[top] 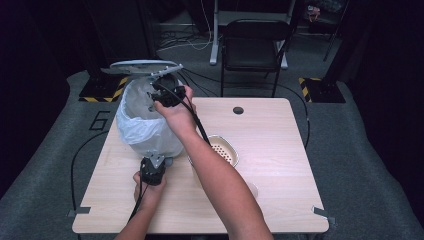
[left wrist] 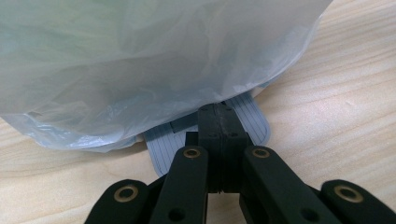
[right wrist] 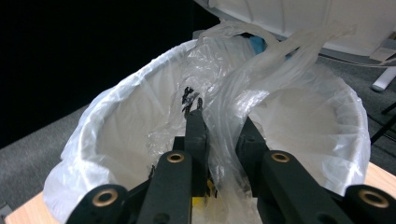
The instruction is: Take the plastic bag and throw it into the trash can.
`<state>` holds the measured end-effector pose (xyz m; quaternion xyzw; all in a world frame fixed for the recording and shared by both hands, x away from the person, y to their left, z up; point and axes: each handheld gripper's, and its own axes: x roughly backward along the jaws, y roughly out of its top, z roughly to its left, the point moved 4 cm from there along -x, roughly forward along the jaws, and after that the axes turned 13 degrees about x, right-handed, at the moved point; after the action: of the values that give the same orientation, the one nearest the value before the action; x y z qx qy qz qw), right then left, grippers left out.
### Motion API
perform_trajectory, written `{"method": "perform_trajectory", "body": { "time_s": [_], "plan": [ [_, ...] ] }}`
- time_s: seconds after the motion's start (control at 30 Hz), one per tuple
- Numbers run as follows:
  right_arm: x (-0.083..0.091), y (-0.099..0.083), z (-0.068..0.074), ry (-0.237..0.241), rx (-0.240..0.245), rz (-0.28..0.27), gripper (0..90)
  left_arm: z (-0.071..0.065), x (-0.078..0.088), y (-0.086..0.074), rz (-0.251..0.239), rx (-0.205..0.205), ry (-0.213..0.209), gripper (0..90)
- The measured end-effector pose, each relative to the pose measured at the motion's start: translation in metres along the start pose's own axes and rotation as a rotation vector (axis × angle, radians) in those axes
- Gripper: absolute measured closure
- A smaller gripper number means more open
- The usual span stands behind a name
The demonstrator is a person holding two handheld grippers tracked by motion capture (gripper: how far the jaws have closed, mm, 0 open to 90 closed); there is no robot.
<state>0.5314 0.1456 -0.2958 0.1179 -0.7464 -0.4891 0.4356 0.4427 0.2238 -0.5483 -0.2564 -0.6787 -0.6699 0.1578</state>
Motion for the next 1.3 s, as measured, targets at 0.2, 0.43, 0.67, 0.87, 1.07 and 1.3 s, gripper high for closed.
{"method": "perform_trajectory", "body": {
  "time_s": [0.2,0.43,0.67,0.87,1.07,1.3],
  "plan": [
    [-0.005,-0.004,-0.003,-0.024,0.017,0.002,48.5,0.001,0.001,0.0,0.003,-0.018,0.011,90.0],
    [0.004,-0.005,-0.003,-0.004,-0.009,-0.026,45.4,0.002,0.001,0.001,0.003,-0.029,0.016,90.0],
    [0.03,-0.009,0.006,0.021,0.039,-0.045,46.6,0.003,0.001,0.002,-0.006,-0.042,0.026,90.0],
    [0.06,-0.023,0.004,-0.008,0.108,-0.044,42.3,0.002,0.001,0.001,-0.003,-0.032,0.018,90.0],
    [0.078,-0.038,-0.002,0.009,0.129,-0.031,42.1,0.003,0.001,0.001,-0.002,-0.039,0.023,90.0],
    [0.105,-0.066,-0.016,-0.003,0.128,-0.033,38.8,0.002,0.001,0.001,-0.003,-0.039,0.021,89.9]
  ]
}}
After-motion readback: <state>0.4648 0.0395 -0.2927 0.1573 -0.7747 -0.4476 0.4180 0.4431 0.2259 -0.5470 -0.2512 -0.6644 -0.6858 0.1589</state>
